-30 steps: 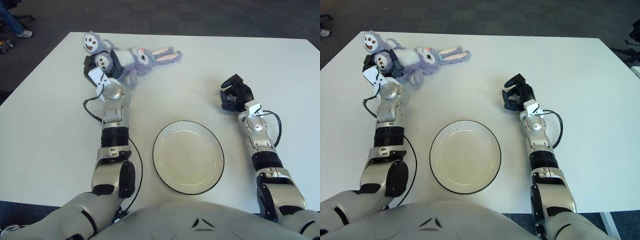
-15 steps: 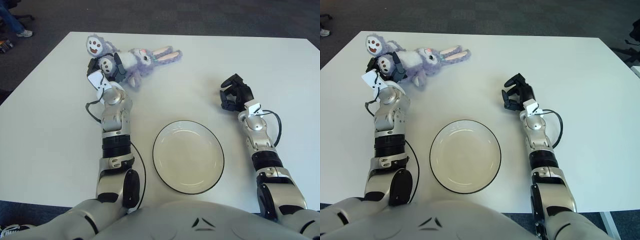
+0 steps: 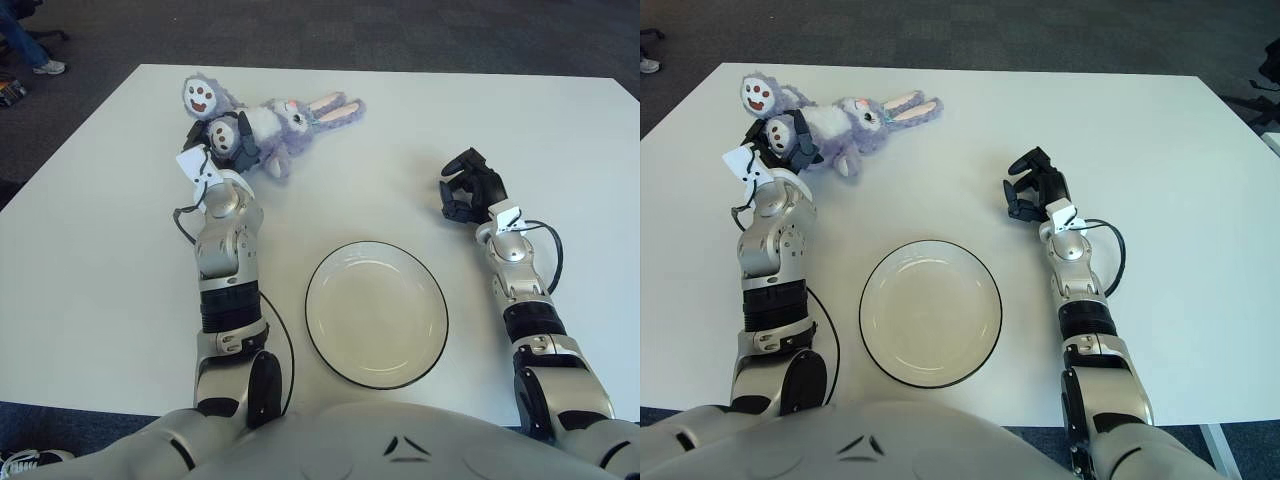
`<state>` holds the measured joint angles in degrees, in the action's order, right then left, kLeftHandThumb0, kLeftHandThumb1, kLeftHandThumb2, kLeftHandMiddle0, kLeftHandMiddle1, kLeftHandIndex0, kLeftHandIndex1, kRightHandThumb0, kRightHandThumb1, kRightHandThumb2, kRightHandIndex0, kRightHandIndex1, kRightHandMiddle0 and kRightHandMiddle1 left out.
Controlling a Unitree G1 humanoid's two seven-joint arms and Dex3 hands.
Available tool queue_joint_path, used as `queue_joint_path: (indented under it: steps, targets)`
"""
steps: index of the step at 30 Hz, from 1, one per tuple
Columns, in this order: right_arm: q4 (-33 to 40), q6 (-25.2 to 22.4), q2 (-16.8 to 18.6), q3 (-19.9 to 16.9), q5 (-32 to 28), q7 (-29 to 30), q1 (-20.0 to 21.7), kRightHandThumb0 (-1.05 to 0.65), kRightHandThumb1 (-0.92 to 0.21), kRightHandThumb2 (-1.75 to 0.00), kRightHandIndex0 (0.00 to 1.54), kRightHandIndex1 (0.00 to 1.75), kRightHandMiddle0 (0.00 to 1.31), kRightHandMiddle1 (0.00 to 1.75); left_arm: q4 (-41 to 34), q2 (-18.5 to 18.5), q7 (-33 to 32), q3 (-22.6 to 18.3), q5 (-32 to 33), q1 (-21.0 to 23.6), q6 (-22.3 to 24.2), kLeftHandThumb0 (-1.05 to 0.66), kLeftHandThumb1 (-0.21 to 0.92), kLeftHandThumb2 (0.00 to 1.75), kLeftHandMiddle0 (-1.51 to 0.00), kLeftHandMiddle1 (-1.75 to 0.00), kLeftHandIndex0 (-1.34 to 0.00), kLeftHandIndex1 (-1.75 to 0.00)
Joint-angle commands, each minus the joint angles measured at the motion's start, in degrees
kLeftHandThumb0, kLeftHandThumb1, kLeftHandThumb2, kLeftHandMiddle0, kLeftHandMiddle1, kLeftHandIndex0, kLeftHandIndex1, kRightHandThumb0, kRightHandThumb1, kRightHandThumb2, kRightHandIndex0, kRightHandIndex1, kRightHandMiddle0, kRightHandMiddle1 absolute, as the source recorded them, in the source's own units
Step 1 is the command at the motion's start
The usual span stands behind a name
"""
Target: Put the doll into the plate.
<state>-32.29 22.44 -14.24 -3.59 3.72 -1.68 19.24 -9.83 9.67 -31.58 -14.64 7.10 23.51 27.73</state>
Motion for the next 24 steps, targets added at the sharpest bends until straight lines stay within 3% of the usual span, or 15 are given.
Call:
queue_joint_path:
  steps: [1, 19, 24]
  targets:
    - [-2.09, -1.84, 0.14, 0.71, 1.05, -0.10, -2.27, -0.01, -0.53, -1.07, 0.35, 1.75, 0.34, 1.74, -2.00, 0.42, 1.91, 0.53, 1.13, -0.98, 1.91, -0.45, 0.45, 0.79, -1.02, -1.75, -0.85, -1.22]
    - [-3.19, -0.71, -0.15, 1.10, 1.32, 0.19, -1.85, -0.01, -0.52, -1.08, 0.36, 1.75, 0.34, 1.74, -10.16, -1.80, 16.18, 2.82, 10.68, -7.49, 10.28, -0.45, 0.47, 0.78, -1.02, -1.75, -0.82, -1.25]
    - [-3.41, -0.48, -0.36, 1.33, 1.32, 0.09, -1.79, -0.01, -0.52, -1.08, 0.36, 1.75, 0.34, 1.74, -11.39, -3.87, 20.93, 4.11, 13.36, -8.76, 12.42, -0.44, 0.48, 0.78, -1.01, -1.75, -0.80, -1.27]
